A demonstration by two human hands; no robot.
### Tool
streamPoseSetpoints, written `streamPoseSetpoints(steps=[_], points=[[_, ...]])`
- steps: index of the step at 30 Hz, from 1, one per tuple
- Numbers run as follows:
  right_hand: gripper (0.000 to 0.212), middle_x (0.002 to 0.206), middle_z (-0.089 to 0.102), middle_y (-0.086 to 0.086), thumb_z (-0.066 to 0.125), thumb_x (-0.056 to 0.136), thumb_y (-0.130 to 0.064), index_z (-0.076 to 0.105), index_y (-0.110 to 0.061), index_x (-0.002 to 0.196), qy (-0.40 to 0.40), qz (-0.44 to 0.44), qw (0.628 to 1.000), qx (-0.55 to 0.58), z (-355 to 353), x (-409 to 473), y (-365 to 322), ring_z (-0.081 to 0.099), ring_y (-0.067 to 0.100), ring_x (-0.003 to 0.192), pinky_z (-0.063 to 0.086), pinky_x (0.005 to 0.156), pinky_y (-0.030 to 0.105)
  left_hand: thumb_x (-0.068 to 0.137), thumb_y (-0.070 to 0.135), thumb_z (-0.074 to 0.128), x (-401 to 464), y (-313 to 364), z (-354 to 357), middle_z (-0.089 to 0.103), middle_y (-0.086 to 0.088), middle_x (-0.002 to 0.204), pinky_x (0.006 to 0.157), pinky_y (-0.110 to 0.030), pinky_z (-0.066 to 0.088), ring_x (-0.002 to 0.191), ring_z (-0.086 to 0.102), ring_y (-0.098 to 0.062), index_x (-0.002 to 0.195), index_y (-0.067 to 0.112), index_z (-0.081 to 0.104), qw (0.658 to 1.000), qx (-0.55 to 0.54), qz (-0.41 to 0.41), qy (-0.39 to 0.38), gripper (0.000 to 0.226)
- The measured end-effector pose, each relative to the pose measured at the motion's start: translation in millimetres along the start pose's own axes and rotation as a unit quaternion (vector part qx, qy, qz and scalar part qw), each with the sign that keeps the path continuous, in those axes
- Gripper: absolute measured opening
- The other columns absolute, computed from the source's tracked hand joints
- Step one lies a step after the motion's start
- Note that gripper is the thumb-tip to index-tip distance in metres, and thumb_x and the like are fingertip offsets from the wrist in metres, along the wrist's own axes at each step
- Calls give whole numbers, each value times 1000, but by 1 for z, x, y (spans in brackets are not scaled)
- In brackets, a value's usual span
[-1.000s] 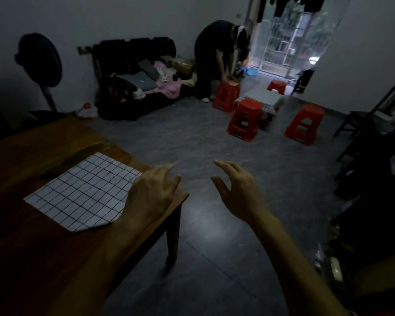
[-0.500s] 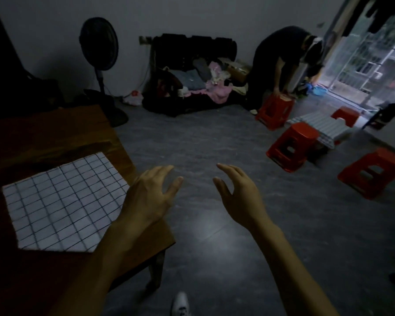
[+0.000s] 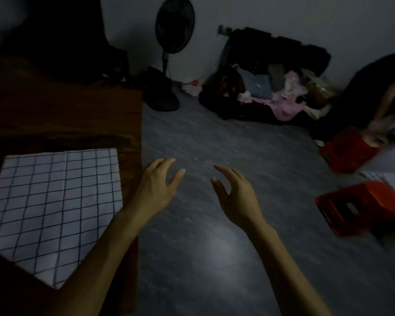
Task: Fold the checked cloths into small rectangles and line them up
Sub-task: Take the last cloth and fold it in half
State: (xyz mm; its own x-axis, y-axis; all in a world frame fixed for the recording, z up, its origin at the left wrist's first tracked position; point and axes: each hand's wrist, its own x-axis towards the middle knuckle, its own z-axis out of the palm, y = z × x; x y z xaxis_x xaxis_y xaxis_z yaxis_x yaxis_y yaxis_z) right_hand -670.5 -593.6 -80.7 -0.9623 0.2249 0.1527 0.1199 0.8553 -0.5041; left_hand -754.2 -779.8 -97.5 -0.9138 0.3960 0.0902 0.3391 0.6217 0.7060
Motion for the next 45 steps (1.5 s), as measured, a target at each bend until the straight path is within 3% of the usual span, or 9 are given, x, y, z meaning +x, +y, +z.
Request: streamPoseSetpoints(steps=[5, 14, 20, 24, 29, 32, 37, 41, 45], points=[[43, 138, 50, -2, 47, 96, -40, 46, -24, 136, -57, -97, 993, 38, 22, 80, 39, 48, 13, 122, 36, 94, 19, 95, 45, 41, 43, -6, 23, 42, -4, 142, 90, -24, 34, 124, 43, -21, 138, 19, 41, 994, 22, -98, 40, 50], [37, 126, 58, 3, 49, 97, -34, 53, -18, 130, -159, -302, 933, 115, 20, 212, 64, 55, 16, 110, 39, 86, 18, 91, 53, 36, 81, 27, 39, 46, -4, 139, 100, -42, 42, 123, 46, -23, 137, 23, 41, 949, 61, -259, 167, 55], [37, 129, 55, -1, 48, 97, -33, 51, -19, 132, -239, -385, 875, 168, 57, 251, 37, 48, 1, 104, 34, 86, 10, 94, 42, 45, 84, 12, 37, 50, -7, 134, 95, -42, 45, 118, 50, -24, 134, 19, 45, 905, 87, -337, 245, 47], [38, 131, 55, 2, 46, 99, -34, 51, -17, 132, -295, -434, 836, 158, 105, 280, 14, 51, 7, 112, 44, 92, 24, 94, 40, 47, 97, -23, 39, 50, -8, 134, 95, -38, 45, 117, 51, -24, 135, 17, 45, 880, 84, -378, 276, 47], [41, 131, 54, 2, 45, 98, -34, 51, -15, 134, -356, -461, 805, 111, 161, 315, -23, 56, 12, 109, 50, 89, 29, 94, 33, 50, 125, -86, 32, 54, -11, 129, 87, -36, 45, 111, 53, -26, 133, 18, 47, 853, 73, -413, 310, 42], [43, 136, 51, 3, 42, 98, -37, 52, -14, 133, -393, -487, 777, 62, 192, 337, -43, 51, 15, 120, 43, 100, 27, 92, 29, 54, 141, -123, 32, 57, -15, 120, 81, -37, 47, 103, 55, -30, 126, 12, 52, 840, 32, -445, 309, 39], [41, 138, 49, 3, 48, 98, -27, 45, -17, 137, -434, -487, 757, 47, 233, 365, -89, 50, 14, 121, 42, 99, 26, 90, 31, 56, 156, -179, 31, 55, -15, 123, 88, -41, 45, 111, 52, -32, 129, 9, 50, 821, 13, -487, 297, 45], [41, 137, 50, 3, 48, 97, -30, 48, -16, 136, -457, -492, 740, 41, 271, 374, -108, 50, 12, 119, 33, 91, 6, 88, 32, 60, 163, -213, 33, 52, -13, 129, 91, -39, 44, 114, 51, -30, 132, 10, 48, 805, 16, -515, 295, 50], [40, 131, 55, 10, 53, 95, -24, 52, -10, 132, -478, -494, 724, 64, 305, 390, -113, 54, 19, 115, 36, 90, 18, 82, 35, 66, 176, -242, 38, 49, -14, 134, 92, -40, 44, 118, 48, -31, 138, 12, 41, 794, 61, -548, 258, 65]])
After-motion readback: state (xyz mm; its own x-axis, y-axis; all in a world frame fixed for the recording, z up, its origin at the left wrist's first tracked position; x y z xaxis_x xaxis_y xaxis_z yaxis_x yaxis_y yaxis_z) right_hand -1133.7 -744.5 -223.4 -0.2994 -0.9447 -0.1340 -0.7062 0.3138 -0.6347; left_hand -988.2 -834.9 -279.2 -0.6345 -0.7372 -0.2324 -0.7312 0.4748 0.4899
